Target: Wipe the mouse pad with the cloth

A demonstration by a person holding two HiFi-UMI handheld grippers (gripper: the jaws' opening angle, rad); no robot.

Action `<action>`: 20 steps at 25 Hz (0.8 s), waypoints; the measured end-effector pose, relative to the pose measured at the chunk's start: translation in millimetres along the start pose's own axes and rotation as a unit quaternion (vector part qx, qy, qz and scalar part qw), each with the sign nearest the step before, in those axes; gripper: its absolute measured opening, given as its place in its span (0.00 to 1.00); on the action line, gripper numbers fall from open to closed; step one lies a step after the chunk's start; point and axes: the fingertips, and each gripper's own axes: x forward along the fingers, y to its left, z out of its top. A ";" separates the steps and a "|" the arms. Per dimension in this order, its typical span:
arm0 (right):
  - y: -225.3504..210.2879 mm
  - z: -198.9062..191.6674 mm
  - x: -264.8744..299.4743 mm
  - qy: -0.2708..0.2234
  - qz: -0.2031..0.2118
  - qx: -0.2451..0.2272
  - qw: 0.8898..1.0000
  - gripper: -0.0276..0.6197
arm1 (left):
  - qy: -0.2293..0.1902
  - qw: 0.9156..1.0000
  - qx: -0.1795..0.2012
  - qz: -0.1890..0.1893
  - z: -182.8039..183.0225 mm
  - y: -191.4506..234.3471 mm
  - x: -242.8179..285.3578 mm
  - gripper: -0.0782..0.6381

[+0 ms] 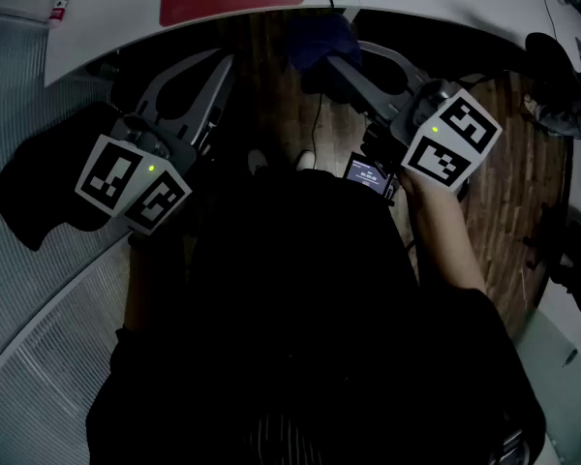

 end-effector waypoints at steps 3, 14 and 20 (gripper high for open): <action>-0.3 0.7 2.0 0.000 0.002 -0.008 1.000 0.10 | 0.002 1.000 0.008 0.007 0.9 1.9 0.3 0.12; -8.6 -6.9 -22.0 -0.013 0.010 0.008 1.000 0.10 | -0.007 0.998 -0.052 -0.016 -15.4 -23.2 16.4 0.12; -20.5 1.9 -51.9 -0.034 0.012 0.018 0.999 0.10 | 0.003 0.999 -0.044 -0.024 -12.5 -41.8 36.9 0.12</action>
